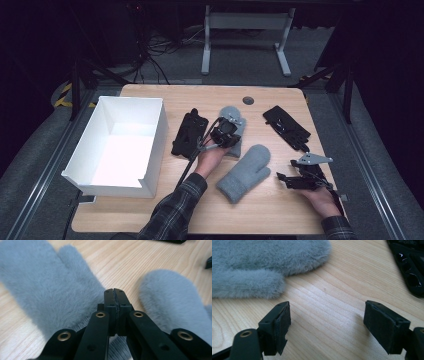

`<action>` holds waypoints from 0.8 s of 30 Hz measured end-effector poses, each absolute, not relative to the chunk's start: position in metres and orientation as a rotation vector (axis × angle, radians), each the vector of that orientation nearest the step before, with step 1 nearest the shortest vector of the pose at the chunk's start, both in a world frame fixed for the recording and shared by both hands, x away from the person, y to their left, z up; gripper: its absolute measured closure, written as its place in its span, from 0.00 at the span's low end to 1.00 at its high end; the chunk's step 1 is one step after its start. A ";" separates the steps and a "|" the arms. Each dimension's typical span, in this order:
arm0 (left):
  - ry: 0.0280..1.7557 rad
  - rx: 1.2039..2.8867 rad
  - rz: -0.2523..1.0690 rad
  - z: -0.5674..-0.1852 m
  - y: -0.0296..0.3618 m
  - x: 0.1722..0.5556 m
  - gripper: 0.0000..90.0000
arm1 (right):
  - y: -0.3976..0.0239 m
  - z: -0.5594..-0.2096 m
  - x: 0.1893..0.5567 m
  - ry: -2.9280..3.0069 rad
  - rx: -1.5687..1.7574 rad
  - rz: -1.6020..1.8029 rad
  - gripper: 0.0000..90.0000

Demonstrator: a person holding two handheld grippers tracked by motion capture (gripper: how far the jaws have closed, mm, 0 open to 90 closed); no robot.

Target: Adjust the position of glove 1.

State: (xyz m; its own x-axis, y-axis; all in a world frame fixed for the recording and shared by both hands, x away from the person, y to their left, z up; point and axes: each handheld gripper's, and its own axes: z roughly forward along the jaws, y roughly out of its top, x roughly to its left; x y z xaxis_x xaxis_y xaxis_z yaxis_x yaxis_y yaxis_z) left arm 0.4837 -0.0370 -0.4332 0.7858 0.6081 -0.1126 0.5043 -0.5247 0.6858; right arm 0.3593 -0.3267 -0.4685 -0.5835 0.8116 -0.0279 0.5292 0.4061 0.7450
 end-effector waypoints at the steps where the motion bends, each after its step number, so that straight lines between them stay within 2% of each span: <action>1: 0.821 2.239 0.170 -0.436 -0.037 0.485 1.00 | -0.327 -0.468 0.359 2.281 1.152 1.000 0.25; 24: 0.773 2.299 0.103 -0.436 0.013 0.443 1.00 | -0.327 -0.469 0.359 2.280 1.151 0.999 0.25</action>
State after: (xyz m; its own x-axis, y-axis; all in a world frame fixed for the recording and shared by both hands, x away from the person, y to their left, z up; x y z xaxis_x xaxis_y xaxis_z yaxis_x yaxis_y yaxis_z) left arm 0.4427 0.0129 -0.4364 0.8189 0.5571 -0.1380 0.5015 -0.5775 0.6442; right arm 0.3594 -0.3267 -0.4685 -0.5829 0.8120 -0.0289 0.5291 0.4063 0.7450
